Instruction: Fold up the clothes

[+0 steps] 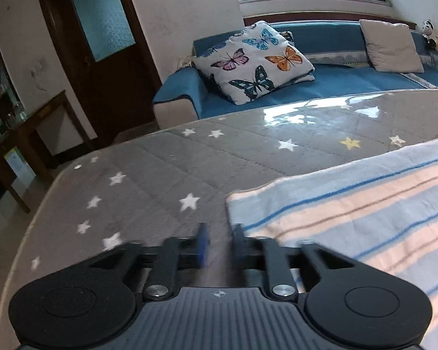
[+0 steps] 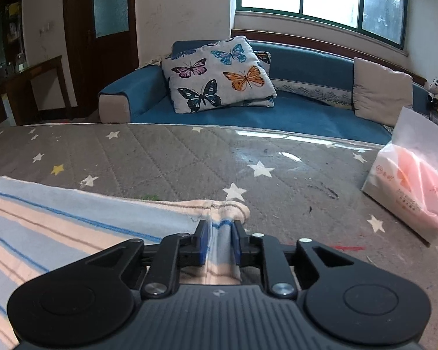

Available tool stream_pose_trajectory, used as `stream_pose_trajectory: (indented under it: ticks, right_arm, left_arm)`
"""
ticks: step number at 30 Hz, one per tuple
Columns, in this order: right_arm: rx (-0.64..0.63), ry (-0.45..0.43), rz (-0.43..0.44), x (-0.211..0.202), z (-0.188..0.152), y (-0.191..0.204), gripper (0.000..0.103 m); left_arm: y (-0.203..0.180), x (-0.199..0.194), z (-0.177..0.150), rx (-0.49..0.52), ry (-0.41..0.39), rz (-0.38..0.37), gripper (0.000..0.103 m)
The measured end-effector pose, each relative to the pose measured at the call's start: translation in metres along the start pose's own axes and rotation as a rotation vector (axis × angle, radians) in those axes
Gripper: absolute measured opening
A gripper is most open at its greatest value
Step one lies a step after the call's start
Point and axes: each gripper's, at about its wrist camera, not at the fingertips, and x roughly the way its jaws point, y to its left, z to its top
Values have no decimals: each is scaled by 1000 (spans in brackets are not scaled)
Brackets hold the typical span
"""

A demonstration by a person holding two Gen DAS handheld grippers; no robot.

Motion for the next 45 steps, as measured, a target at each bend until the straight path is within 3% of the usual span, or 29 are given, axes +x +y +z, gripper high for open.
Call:
stream_pose_trajectory:
  ticks: [1,4,6,10,14,17,23,27,32,37,45]
  right_arm:
    - [0,7,7,-4,-2,1,32]
    - [-17,18,31,-16,-8,6,39]
    - [-48,30,44,-27,-15,14,49]
    - [-95,56,76,-46,-30,29,54]
    - [-135,60,94,-68,-45,43,59]
    - [-149,66,90,-78,-56,48,71]
    - [-140,77,96,-94,-74,52,79]
    - [-172,72,87,-106,-90,59,83]
    - [-209,56,45,-128,-111,54,87]
    - [-180,38,14,-148,-122,36,90]
    - [-179,31,-49,-177,-147,16,95]
  left_arm:
    - [2,-7,-3,-6,-1,-6,50]
    - [2,-26,-16,-8,5,-42,53]
    - [-2,-39,-26,2,12,-60,58]
    - [-16,-57,-49,45,19,-93,65]
    - [-23,-65,-65,103,1,-34,66]
    - [-20,-67,-68,110,2,12,66]
    - [-16,-88,-69,46,-22,-13,67]
    - [-29,-100,-80,89,-37,0,72]
    - [-23,-99,-99,77,0,53,74]
    - [-16,-109,-110,58,-15,83,76]
    - [-15,-128,-135,114,-61,174,82]
